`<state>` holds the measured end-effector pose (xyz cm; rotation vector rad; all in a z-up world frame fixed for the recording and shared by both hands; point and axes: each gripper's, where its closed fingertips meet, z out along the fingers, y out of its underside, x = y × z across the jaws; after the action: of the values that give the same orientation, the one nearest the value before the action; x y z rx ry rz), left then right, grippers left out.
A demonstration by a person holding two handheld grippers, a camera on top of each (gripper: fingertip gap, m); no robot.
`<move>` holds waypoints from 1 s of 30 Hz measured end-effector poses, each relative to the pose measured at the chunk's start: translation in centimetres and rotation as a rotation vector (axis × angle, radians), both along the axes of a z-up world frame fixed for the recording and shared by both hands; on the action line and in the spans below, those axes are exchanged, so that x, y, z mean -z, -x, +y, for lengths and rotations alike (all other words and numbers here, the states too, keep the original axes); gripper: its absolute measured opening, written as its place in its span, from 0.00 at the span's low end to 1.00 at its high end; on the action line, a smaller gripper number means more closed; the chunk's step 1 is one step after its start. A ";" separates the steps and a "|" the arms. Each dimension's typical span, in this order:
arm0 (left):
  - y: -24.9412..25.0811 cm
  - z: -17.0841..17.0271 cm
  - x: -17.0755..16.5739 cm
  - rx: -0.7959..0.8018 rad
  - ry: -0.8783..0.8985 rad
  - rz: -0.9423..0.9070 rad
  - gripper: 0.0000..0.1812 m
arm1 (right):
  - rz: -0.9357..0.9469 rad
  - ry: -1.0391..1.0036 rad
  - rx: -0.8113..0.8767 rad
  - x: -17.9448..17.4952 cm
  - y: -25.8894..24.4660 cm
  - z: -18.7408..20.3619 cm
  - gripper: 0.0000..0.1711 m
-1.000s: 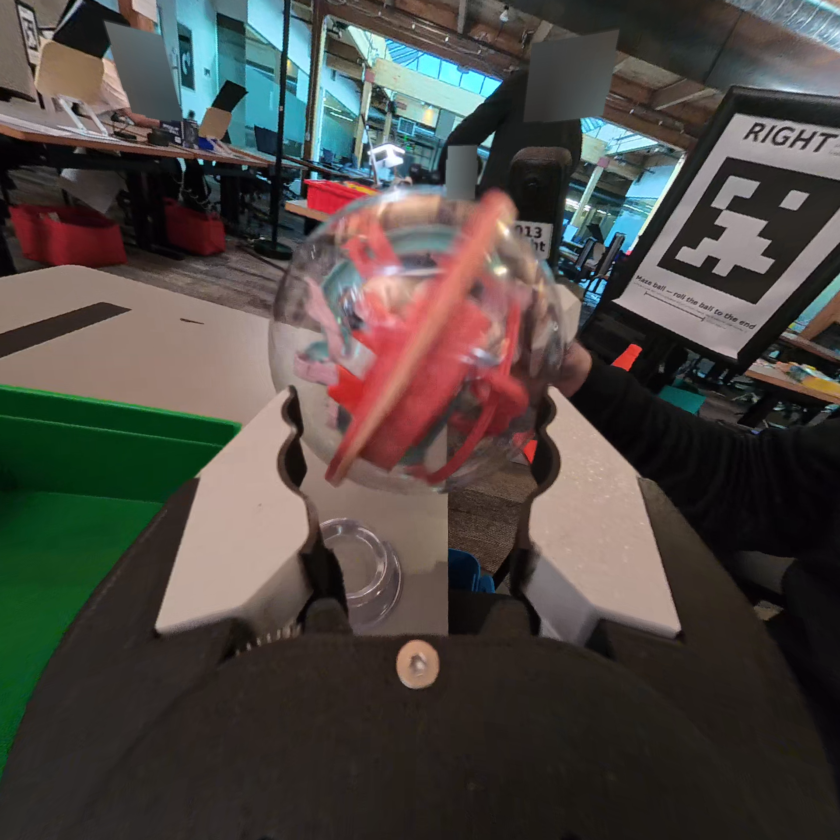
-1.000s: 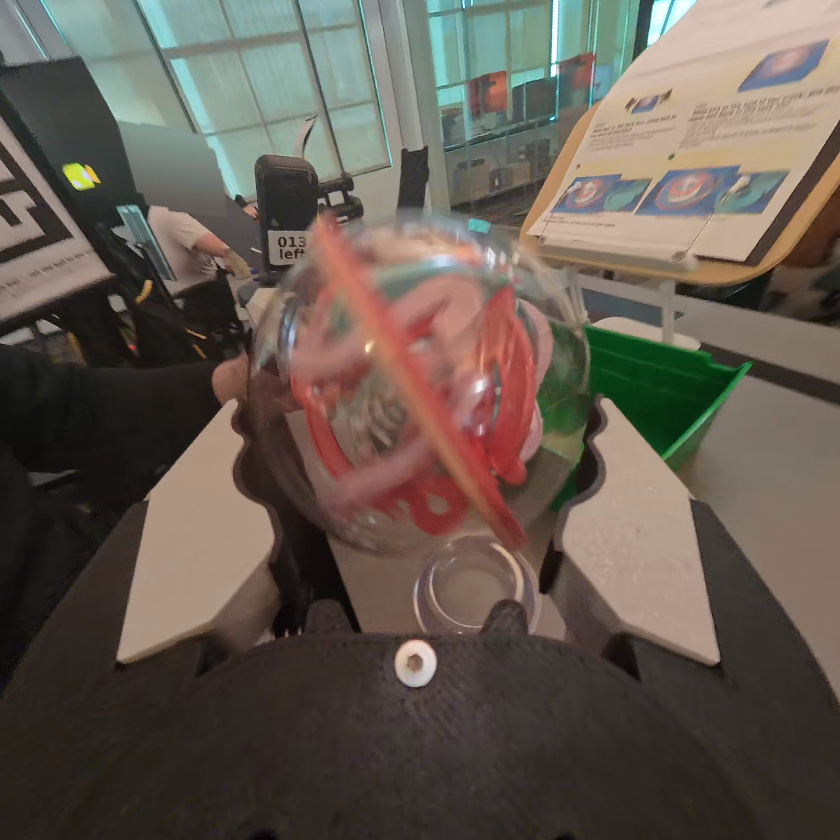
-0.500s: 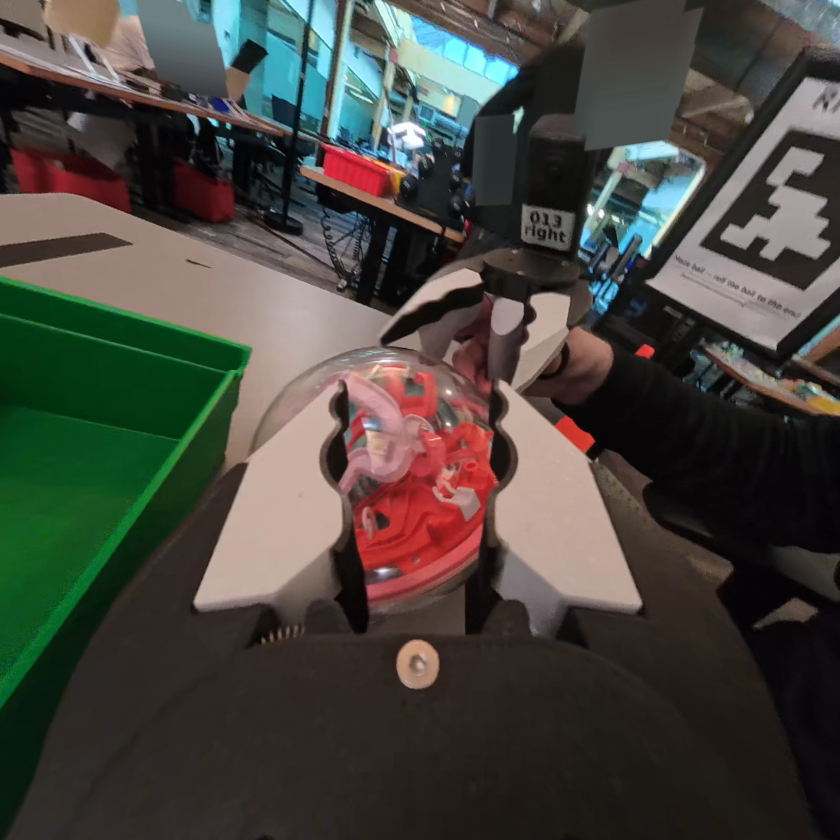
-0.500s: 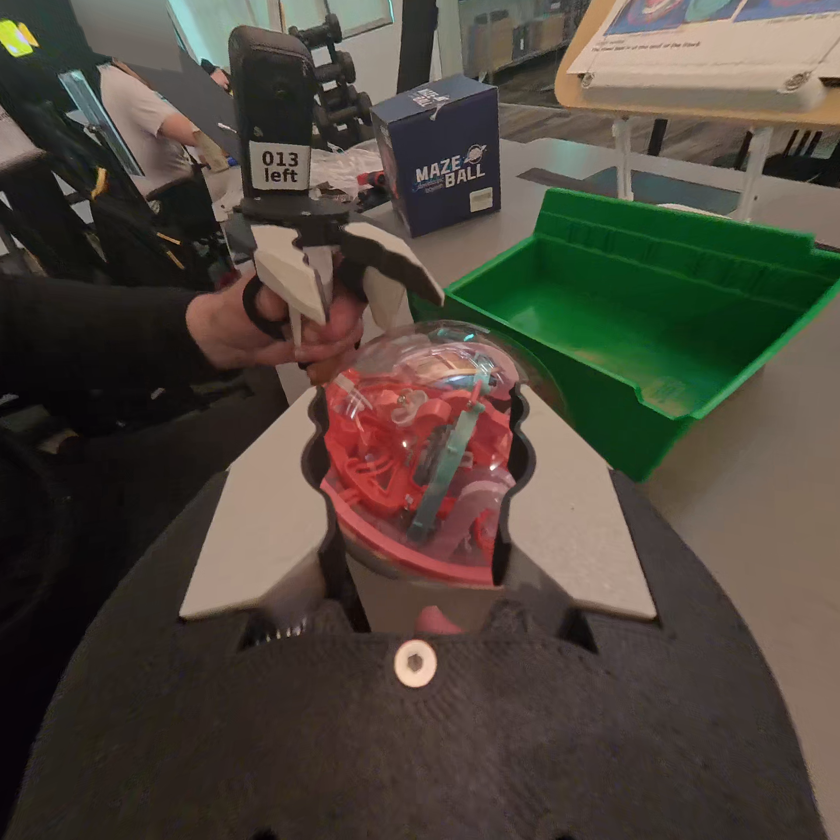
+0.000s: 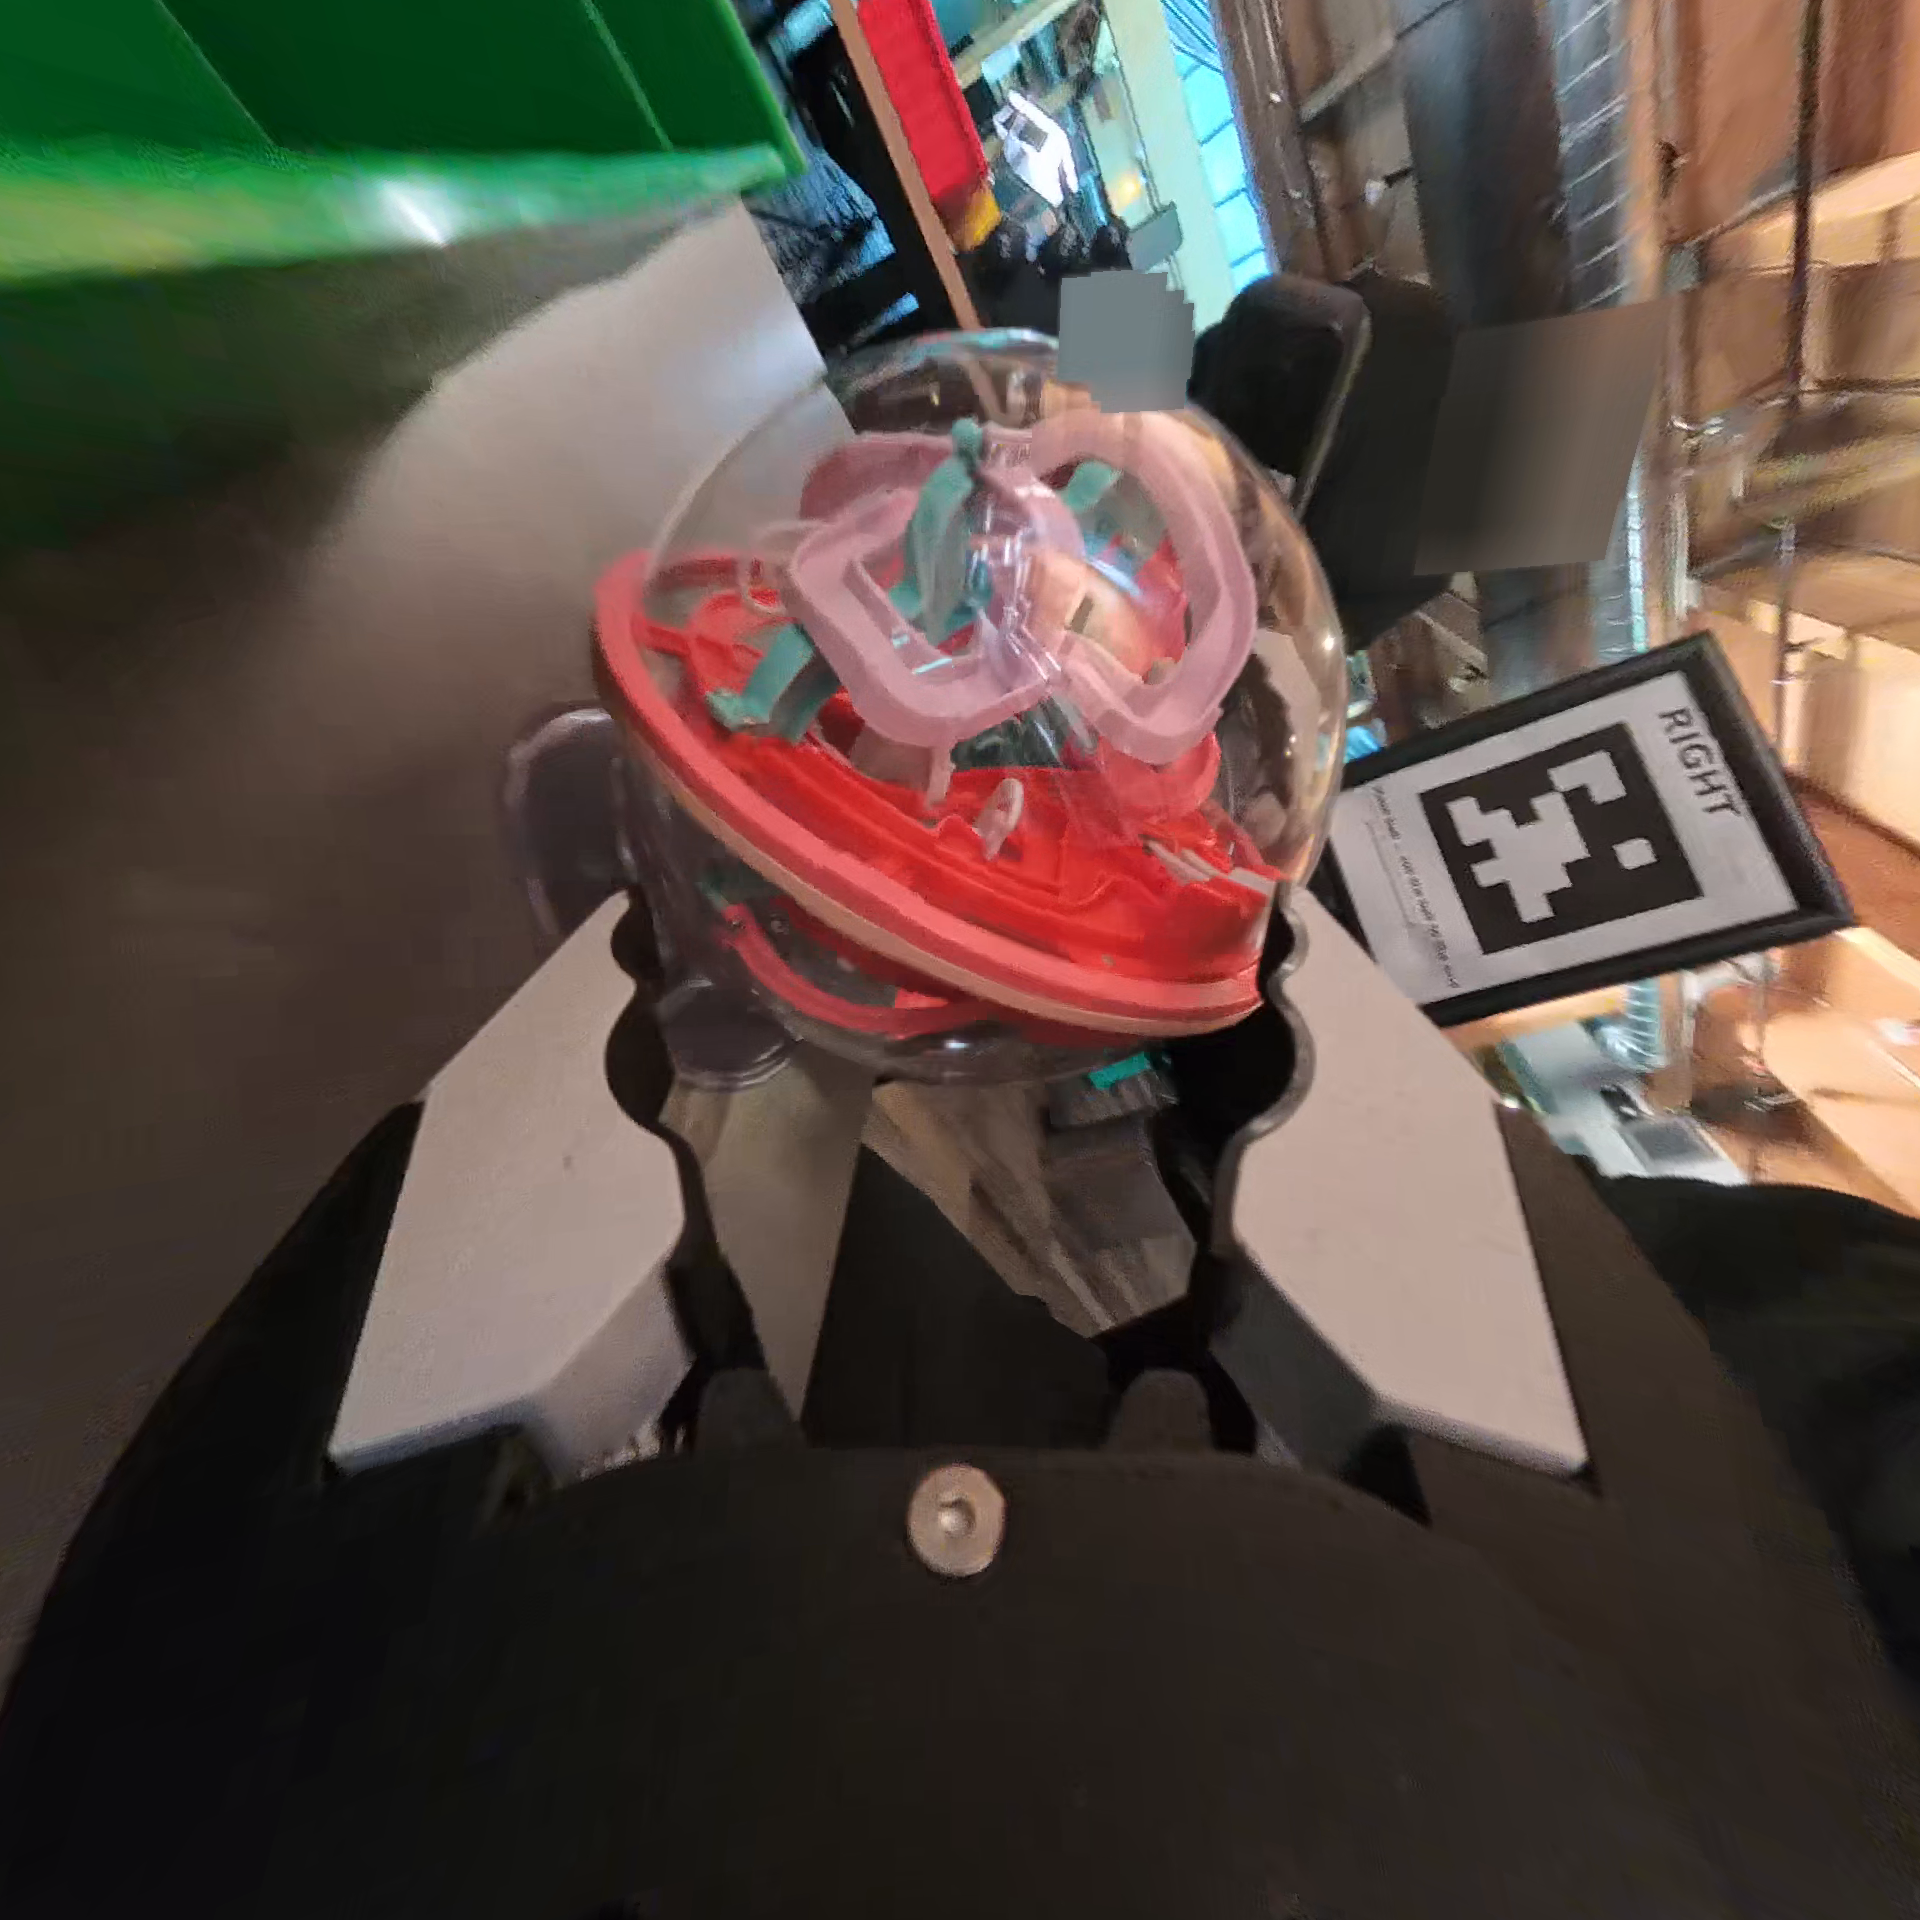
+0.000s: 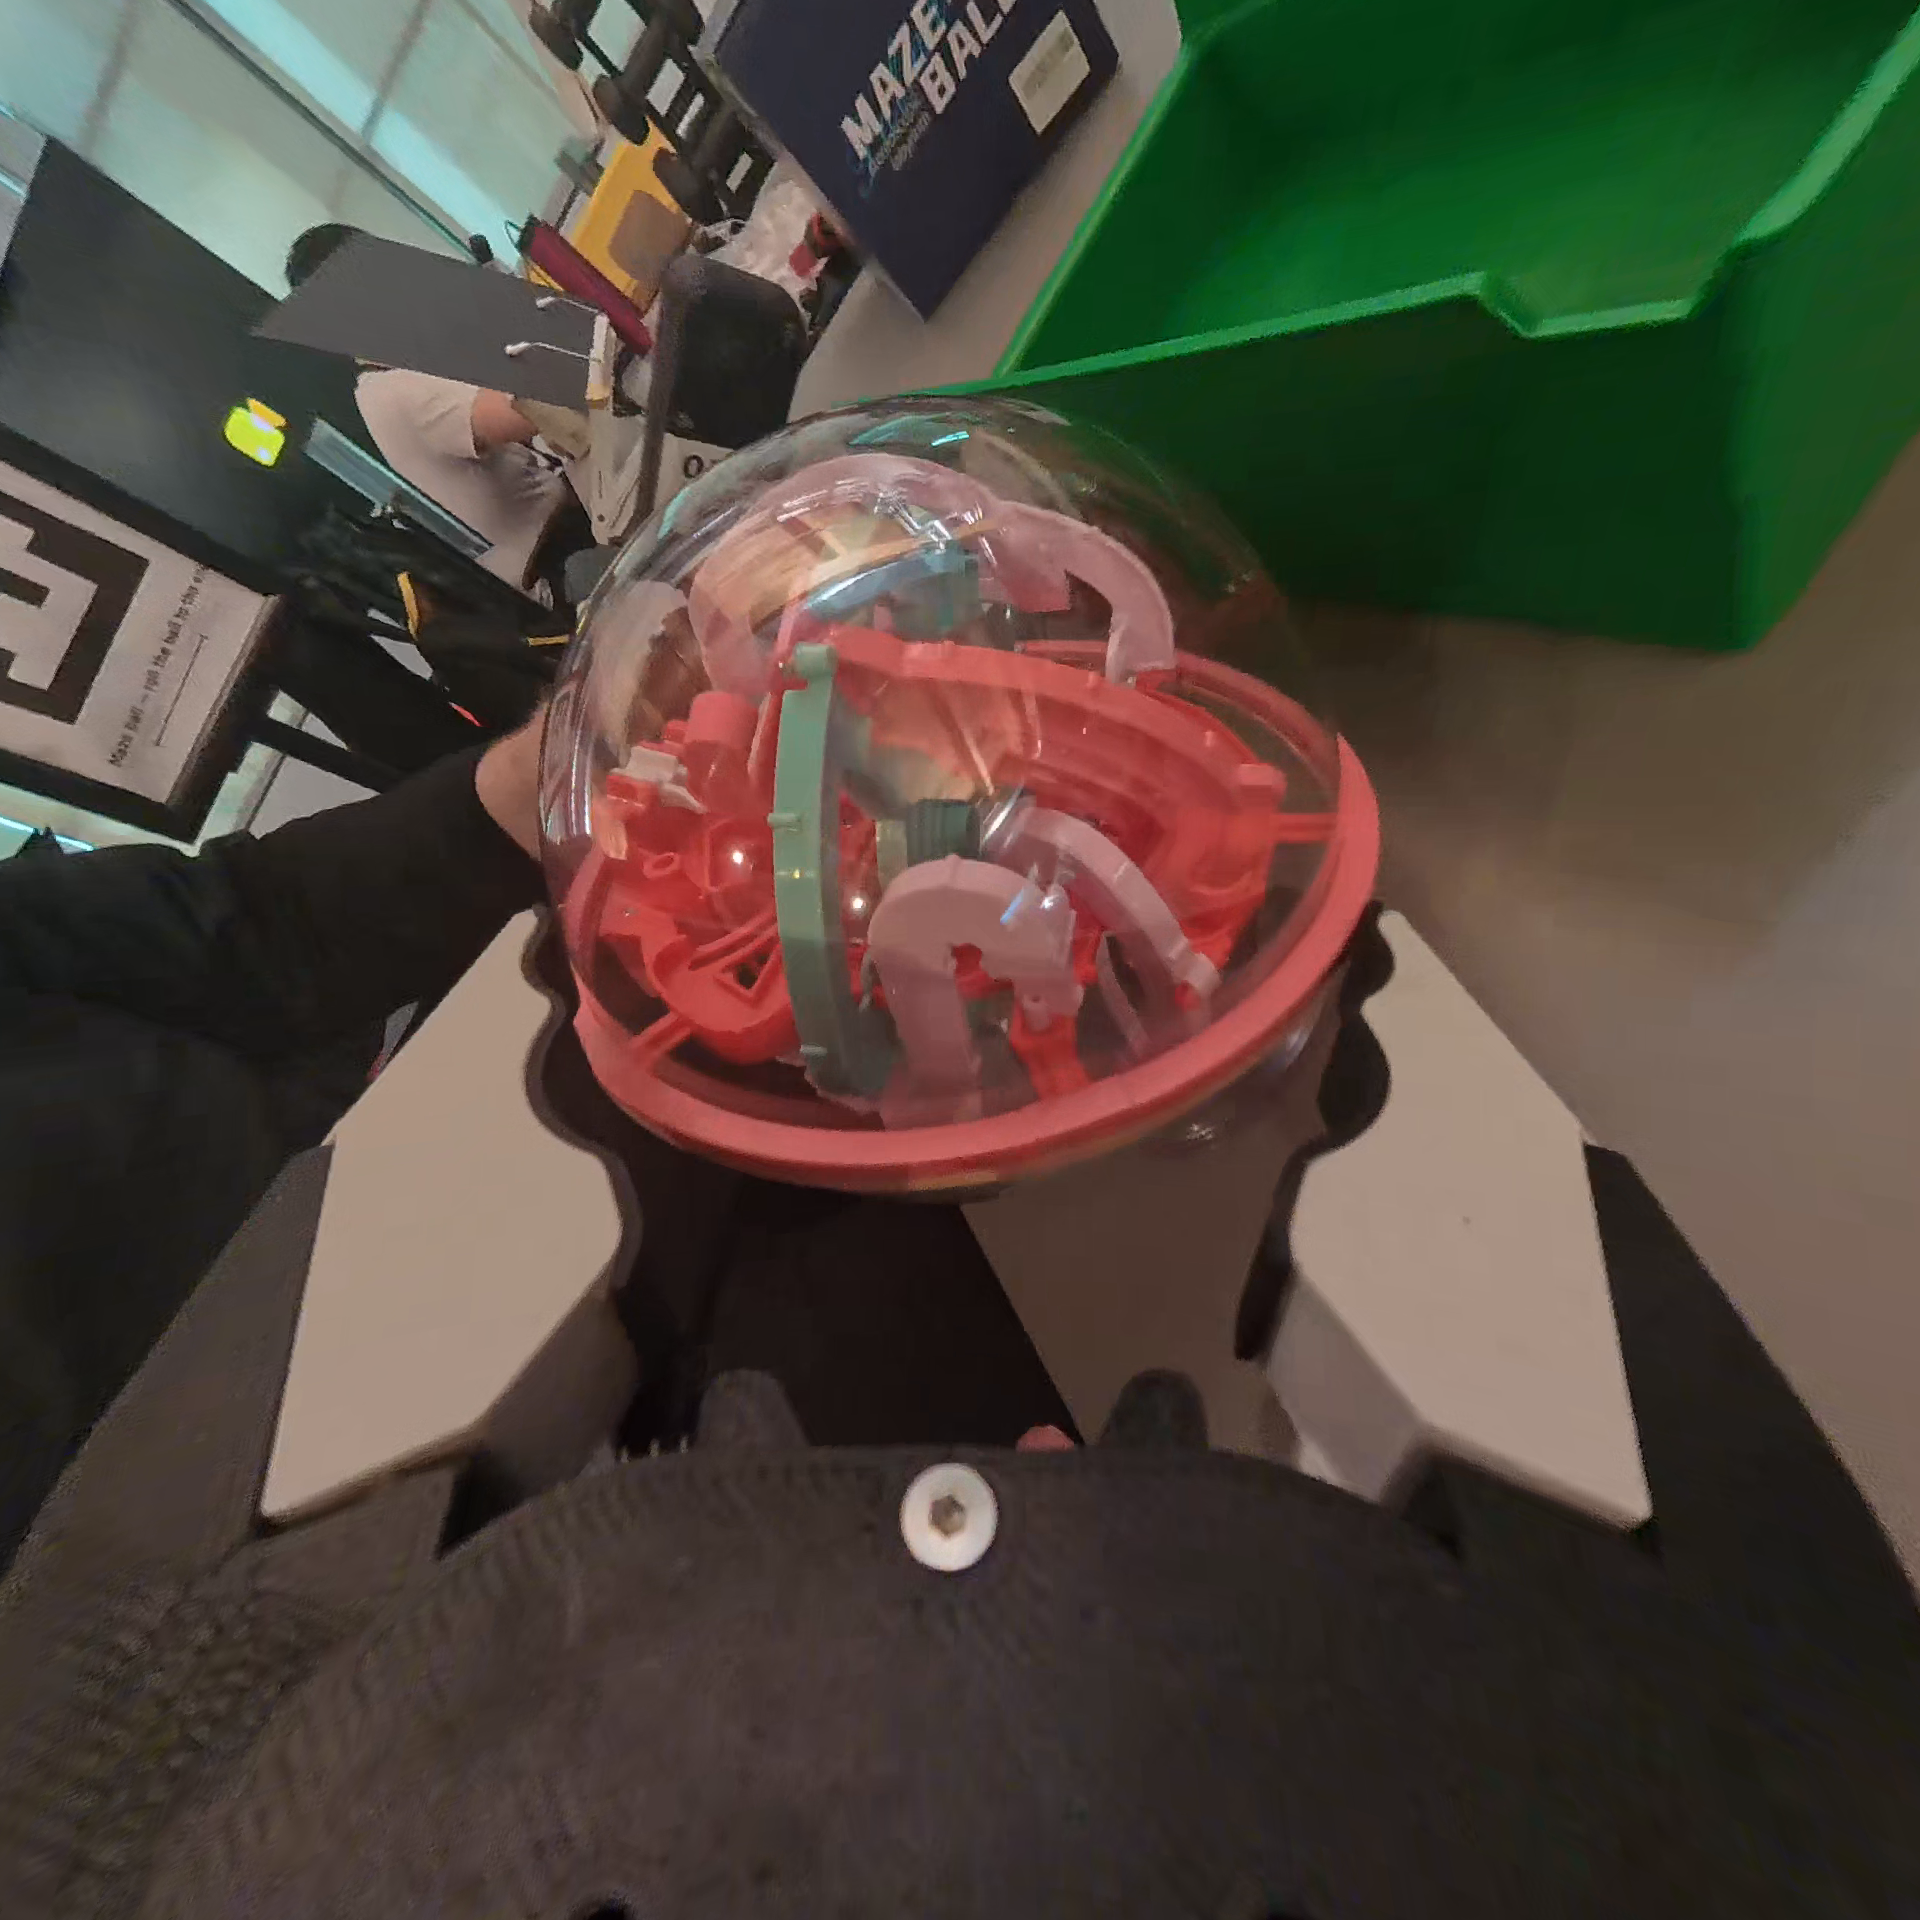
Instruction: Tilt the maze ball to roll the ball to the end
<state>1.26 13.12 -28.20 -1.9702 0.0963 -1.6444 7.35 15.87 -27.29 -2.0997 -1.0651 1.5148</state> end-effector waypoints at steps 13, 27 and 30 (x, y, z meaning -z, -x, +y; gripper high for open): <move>-2.4 -1.2 -1.6 0.027 -0.209 0.099 0.76 | 0.105 -0.497 -0.059 -3.5 1.6 -1.4 0.85; -2.9 -2.0 -8.7 -0.065 -0.655 0.162 0.81 | 0.229 -1.035 -0.040 -11.0 1.4 -4.4 0.85; -3.3 -2.7 -10.1 -0.034 -0.632 0.082 0.86 | 0.218 -1.182 -0.065 -12.7 1.8 -5.8 0.85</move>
<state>4.60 10.47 -18.07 -1.5343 0.5408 -1.2974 5.52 10.03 -14.62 -1.0507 -1.4314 0.7317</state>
